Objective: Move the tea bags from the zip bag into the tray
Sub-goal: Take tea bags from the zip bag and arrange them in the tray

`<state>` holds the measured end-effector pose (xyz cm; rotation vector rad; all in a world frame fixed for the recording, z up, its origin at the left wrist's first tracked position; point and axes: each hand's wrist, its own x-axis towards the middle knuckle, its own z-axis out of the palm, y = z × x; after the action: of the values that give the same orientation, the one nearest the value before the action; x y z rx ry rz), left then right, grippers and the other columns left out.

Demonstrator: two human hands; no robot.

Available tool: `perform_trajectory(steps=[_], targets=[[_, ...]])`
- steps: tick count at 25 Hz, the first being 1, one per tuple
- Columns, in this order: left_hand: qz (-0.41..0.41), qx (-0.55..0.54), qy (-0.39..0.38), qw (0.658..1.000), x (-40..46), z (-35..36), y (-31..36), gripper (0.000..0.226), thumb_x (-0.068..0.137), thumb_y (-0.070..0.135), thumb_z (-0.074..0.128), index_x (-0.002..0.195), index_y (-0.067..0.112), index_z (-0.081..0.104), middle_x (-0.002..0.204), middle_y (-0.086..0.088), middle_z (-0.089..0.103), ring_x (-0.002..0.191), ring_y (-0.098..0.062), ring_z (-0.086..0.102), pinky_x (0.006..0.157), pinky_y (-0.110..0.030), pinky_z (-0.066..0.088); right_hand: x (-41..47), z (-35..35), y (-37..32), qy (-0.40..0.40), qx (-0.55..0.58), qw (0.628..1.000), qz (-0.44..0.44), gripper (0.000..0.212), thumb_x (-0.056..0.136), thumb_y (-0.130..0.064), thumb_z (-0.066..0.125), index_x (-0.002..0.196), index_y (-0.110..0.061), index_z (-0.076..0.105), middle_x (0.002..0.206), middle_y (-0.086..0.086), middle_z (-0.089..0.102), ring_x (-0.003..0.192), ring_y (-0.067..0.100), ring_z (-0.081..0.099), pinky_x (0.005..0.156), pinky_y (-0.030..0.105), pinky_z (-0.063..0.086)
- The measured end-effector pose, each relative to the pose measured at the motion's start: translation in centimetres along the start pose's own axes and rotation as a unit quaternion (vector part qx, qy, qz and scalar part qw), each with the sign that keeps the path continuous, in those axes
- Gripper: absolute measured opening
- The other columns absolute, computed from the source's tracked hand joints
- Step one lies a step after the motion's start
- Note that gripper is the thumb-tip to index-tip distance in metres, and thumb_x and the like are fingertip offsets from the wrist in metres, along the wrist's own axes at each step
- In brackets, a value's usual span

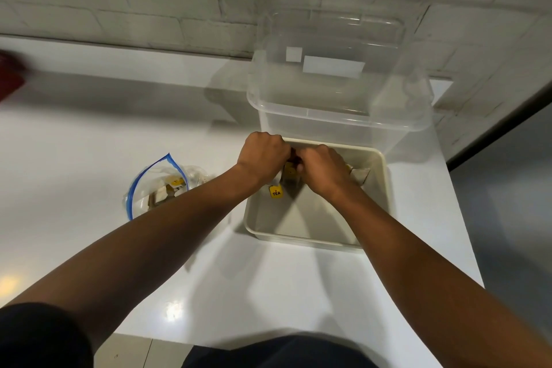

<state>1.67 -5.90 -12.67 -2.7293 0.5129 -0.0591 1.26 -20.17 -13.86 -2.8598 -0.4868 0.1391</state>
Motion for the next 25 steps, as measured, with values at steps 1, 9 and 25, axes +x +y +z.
perform_trajectory(steps=[1, 9, 25], targets=[[-0.004, 0.000, 0.000, 1.000, 0.0, 0.0, 0.0, 0.020, 0.093, 0.009, 0.051, 0.091, 0.021, 0.068, 0.088, -0.001, 0.068, 0.081, -0.023, 0.066, 0.063, -0.029, 0.037, -0.2, -0.1, 0.2, 0.017, 0.014, 1.000, -0.013, 0.024, 0.090, -0.013, 0.057, 0.113, -0.017, 0.065, 0.105, 0.015, 0.068, 0.095, 0.036, 0.064, 0.069, 0.030, 0.041], [-0.024, -0.003, -0.007, 1.000, 0.2, 0.3, 0.0, 0.014, 0.093, 0.015, 0.058, 0.100, 0.018, 0.069, 0.091, -0.003, 0.069, 0.082, -0.025, 0.067, 0.068, -0.031, 0.046, -1.8, 1.3, 1.3, -0.033, 0.065, 0.991, 0.108, 0.018, 0.085, -0.030, 0.063, 0.087, -0.016, 0.075, 0.086, 0.010, 0.071, 0.079, 0.031, 0.066, 0.065, 0.032, 0.054], [-0.059, -0.288, 0.122, 0.948, -7.4, 0.3, -4.5, 0.012, 0.090, 0.029, 0.062, 0.088, 0.027, 0.073, 0.084, 0.004, 0.062, 0.080, -0.023, 0.055, 0.064, -0.033, 0.048, -2.1, 3.4, 0.6, -0.046, 0.076, 0.992, 0.089, 0.034, 0.093, -0.032, 0.055, 0.125, -0.028, 0.065, 0.123, 0.006, 0.066, 0.113, 0.031, 0.060, 0.083, 0.036, 0.049]])
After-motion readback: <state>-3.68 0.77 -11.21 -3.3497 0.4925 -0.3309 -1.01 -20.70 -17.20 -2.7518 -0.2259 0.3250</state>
